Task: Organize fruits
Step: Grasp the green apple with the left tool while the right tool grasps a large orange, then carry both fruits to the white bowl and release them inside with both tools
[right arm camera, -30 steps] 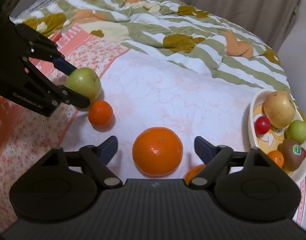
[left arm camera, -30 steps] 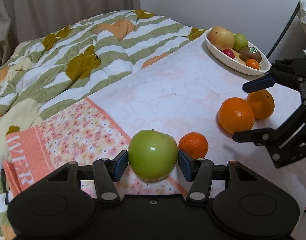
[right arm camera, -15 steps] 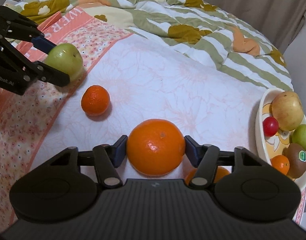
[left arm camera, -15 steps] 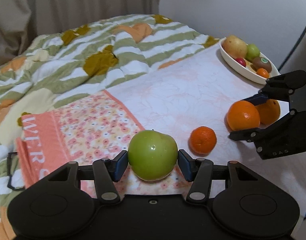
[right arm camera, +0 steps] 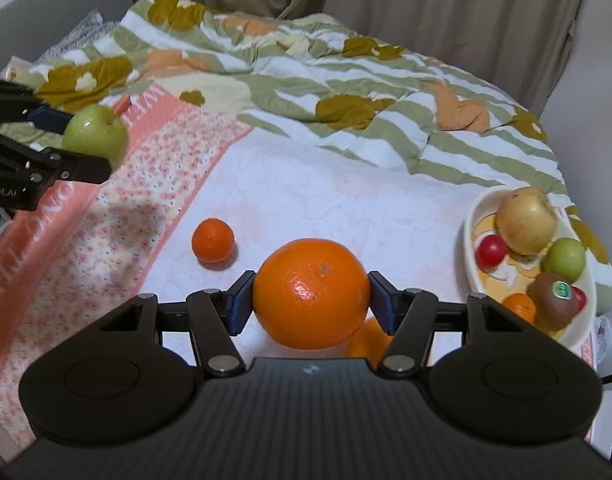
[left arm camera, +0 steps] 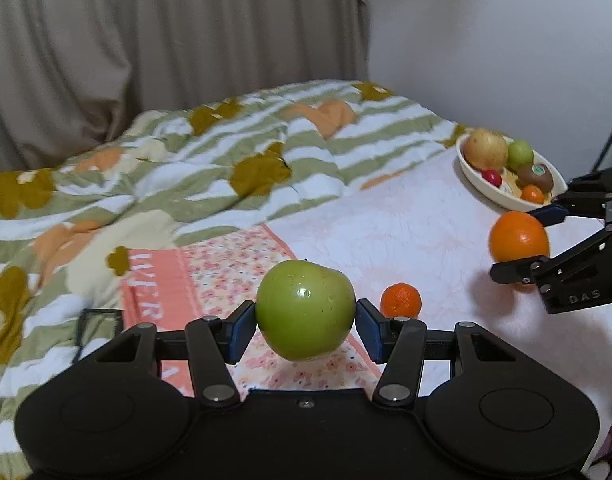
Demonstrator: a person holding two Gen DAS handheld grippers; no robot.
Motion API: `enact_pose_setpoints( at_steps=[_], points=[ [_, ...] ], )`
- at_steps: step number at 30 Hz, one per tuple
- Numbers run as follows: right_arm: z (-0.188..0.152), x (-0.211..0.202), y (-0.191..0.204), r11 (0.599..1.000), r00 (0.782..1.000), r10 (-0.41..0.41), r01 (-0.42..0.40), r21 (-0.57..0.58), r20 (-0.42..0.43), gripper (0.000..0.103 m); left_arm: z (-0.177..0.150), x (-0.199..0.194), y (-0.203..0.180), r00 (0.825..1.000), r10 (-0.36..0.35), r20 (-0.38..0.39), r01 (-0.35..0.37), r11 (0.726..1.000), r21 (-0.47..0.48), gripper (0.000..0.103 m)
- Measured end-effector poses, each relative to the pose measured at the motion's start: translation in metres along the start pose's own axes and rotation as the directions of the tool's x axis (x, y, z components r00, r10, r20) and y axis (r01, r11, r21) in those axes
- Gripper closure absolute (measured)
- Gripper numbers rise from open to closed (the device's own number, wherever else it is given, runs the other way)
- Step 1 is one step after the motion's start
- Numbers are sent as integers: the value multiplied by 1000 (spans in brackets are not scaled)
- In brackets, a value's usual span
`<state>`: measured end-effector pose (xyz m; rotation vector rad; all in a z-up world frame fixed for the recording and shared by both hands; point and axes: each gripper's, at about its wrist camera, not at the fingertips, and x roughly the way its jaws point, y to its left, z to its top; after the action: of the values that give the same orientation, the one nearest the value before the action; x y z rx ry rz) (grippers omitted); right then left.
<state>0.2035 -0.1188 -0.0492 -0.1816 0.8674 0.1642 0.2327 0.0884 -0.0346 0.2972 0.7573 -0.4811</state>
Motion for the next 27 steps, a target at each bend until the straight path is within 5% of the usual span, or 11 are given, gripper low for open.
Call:
enact_pose_setpoints(
  at_steps=[12, 27],
  points=[
    [-21, -67, -47, 999, 994, 16, -19, 33, 107, 28, -1, -73, -50, 974, 206, 97, -192, 972, -131, 45],
    [-42, -122, -157, 999, 980, 7, -15, 42, 200, 28, 36, -85, -167, 958, 226, 177, -197, 966, -167, 45]
  ],
)
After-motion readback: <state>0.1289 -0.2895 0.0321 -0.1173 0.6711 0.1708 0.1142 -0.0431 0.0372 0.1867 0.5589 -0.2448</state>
